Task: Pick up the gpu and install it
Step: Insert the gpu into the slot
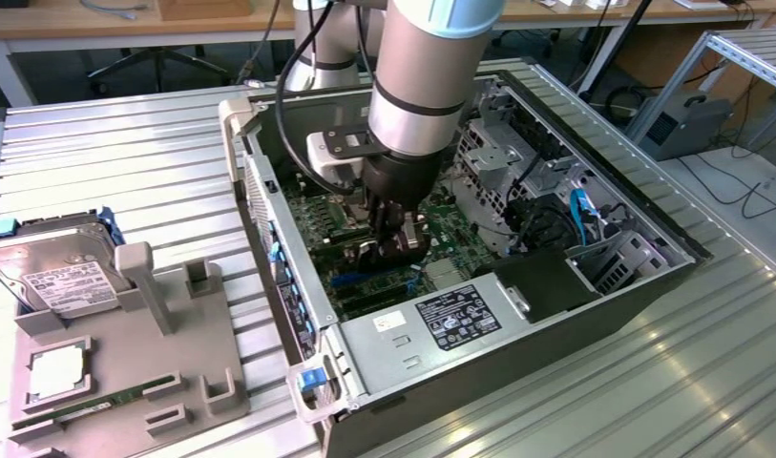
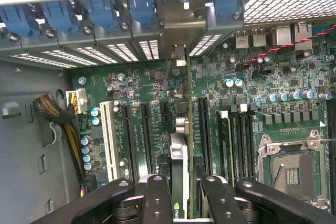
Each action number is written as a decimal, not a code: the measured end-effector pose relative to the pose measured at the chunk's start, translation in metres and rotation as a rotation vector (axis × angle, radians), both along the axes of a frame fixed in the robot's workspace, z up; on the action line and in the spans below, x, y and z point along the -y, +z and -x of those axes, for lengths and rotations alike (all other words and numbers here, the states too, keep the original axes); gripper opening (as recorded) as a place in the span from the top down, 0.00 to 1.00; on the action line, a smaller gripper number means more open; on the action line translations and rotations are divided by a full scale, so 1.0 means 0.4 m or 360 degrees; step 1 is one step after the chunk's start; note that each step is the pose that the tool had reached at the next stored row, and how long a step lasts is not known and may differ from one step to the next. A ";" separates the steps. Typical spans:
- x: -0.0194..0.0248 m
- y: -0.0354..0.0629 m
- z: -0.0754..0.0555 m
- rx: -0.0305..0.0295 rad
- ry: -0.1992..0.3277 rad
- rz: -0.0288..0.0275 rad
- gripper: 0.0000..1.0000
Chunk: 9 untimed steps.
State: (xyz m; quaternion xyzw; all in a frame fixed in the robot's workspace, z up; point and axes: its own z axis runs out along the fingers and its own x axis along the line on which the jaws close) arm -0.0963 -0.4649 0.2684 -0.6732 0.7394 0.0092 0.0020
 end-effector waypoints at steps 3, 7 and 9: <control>0.000 0.000 0.000 0.00000 0.0000 -0.00001 0.73; 0.000 0.000 0.000 0.00001 0.0000 -0.00001 0.73; 0.000 0.000 0.000 0.00000 0.0000 0.00001 0.73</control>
